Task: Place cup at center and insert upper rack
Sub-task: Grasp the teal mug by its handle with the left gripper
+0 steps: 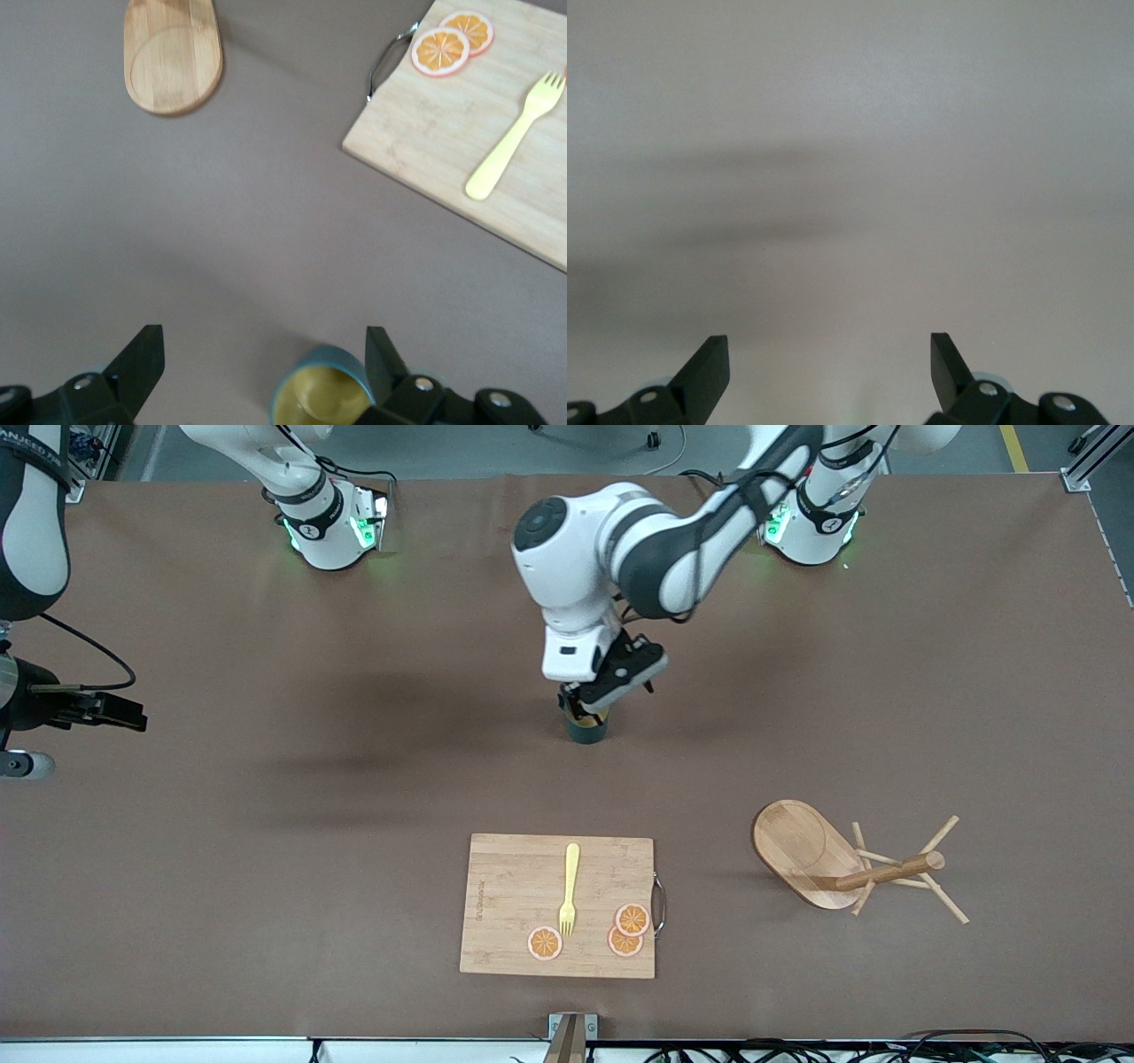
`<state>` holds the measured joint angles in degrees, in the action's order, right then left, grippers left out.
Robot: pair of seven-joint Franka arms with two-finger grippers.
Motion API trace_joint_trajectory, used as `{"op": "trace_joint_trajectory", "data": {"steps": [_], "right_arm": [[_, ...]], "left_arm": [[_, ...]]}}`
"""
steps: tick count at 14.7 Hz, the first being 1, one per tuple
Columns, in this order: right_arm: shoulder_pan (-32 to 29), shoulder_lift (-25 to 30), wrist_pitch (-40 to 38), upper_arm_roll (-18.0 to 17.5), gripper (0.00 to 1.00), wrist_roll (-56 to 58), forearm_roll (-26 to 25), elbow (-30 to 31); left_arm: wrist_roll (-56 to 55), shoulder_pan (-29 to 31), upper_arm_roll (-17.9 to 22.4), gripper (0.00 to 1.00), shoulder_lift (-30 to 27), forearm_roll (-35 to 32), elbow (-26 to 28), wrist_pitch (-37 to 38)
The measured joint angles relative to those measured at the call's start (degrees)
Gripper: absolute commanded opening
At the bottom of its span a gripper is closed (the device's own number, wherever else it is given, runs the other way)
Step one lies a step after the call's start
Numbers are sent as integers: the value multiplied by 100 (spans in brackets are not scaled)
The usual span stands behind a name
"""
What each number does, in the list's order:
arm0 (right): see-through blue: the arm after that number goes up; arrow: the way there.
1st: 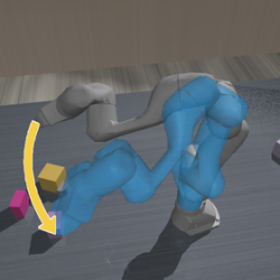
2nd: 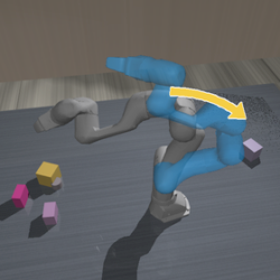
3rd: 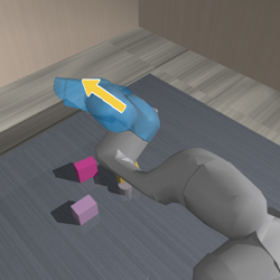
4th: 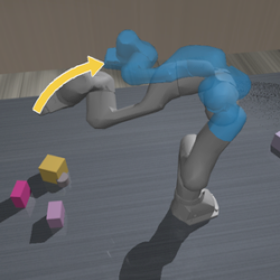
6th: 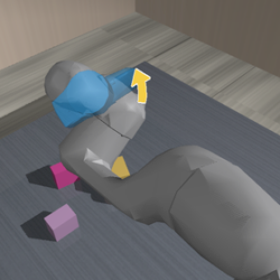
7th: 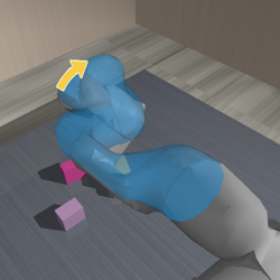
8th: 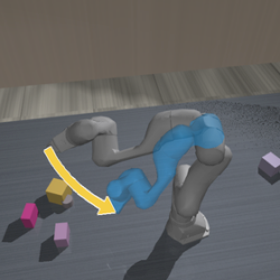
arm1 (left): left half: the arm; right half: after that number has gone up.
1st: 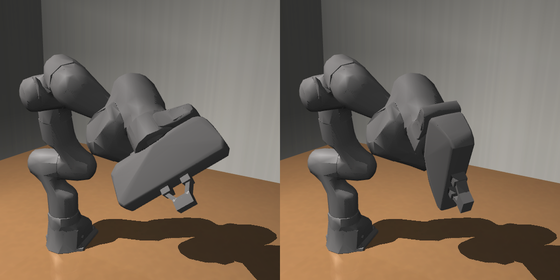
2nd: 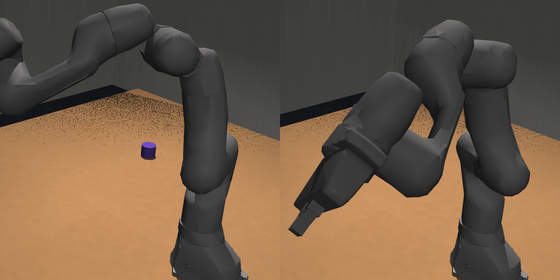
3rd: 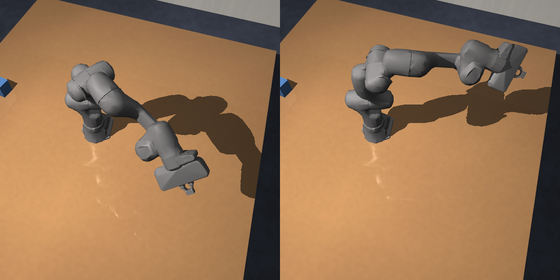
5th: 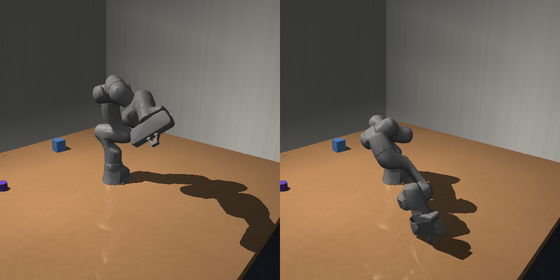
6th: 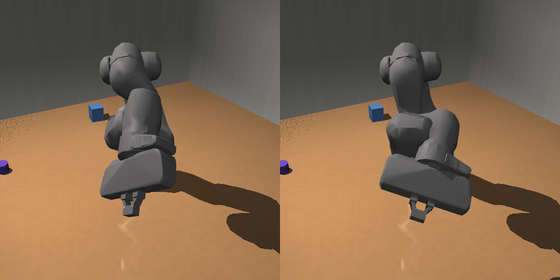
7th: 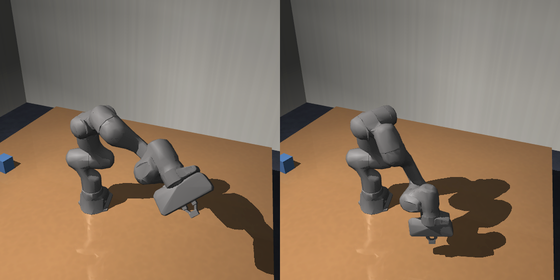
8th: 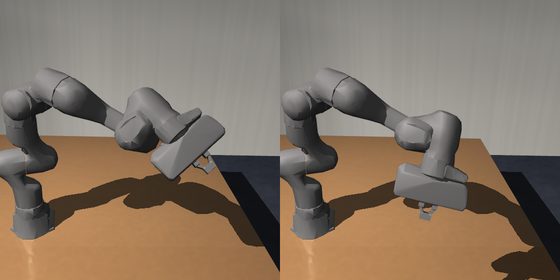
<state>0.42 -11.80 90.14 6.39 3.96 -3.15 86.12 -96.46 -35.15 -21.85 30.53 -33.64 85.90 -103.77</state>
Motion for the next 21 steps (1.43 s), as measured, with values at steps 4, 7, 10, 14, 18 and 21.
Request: {"op": "trace_joint_trajectory", "data": {"steps": [4,7,10,14,18,21], "right_arm": [[-62,-9,7,-18,100,7,5,-59],[-62,-38,7,-52,100,7,12,-123],[-63,-81,6,-63,100,6,61,-126],[-78,-92,-102,-62,100,5,367,-127],[-105,-91,-182,-66,100,6,394,-132],[-105,-33,-189,-68,100,6,393,-158]], "left_arm": [[-1721,-899,25,100,546,-748,-3,59],[-2701,-1477,108,100,1016,-1245,-6,82],[-3025,-2116,646,97,1373,-1355,-28,84],[-3090,-2646,1222,93,1644,-1355,-88,105],[-3095,-2657,1284,74,1750,-1355,-335,159],[-3094,-2656,1359,65,1893,-1355,-421,159]]}}
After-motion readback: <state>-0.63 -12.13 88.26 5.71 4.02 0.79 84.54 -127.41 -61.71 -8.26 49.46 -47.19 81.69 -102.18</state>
